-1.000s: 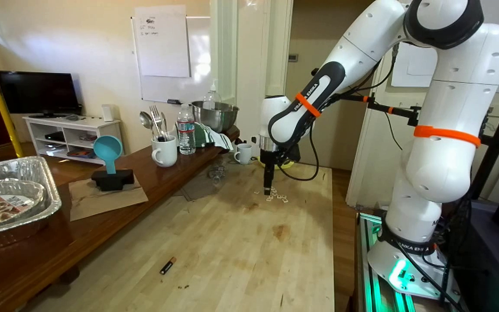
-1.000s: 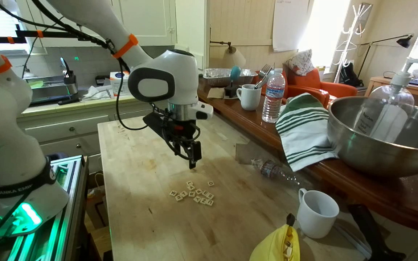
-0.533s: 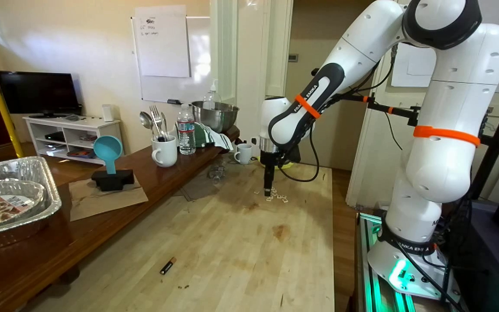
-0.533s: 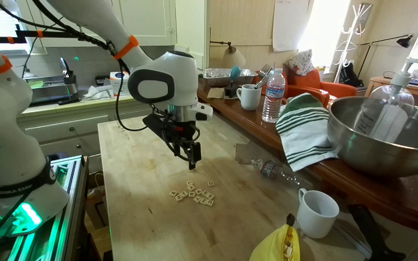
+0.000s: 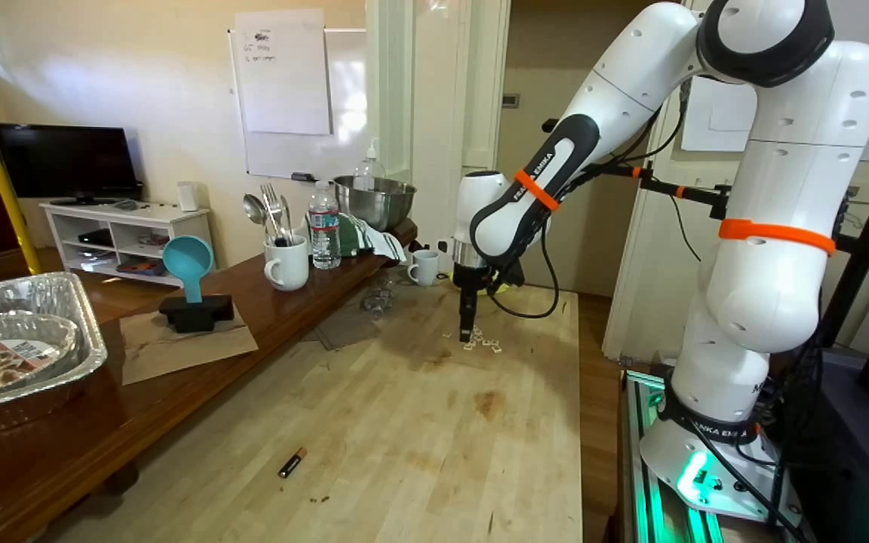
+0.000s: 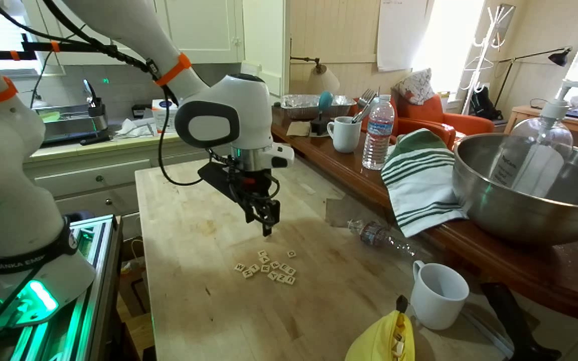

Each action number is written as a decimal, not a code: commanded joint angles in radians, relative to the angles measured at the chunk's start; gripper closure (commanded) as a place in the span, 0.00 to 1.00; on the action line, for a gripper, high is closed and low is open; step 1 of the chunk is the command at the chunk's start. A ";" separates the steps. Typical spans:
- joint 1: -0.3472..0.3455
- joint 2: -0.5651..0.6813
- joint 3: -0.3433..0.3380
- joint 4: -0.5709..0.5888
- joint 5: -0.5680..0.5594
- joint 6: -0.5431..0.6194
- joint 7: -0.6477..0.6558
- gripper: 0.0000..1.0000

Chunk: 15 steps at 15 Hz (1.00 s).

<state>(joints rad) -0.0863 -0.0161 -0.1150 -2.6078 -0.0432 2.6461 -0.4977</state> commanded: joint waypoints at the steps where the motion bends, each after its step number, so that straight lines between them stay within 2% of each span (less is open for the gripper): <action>1: -0.014 0.034 -0.006 -0.021 -0.013 0.079 -0.072 0.58; 5: -0.029 0.078 -0.002 -0.025 0.012 0.143 -0.111 0.88; 7: -0.035 0.100 0.005 -0.022 0.020 0.166 -0.113 0.99; 15: -0.062 0.125 0.007 -0.027 -0.022 0.210 -0.104 1.00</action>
<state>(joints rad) -0.1262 0.0985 -0.1124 -2.6253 -0.0414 2.8252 -0.5914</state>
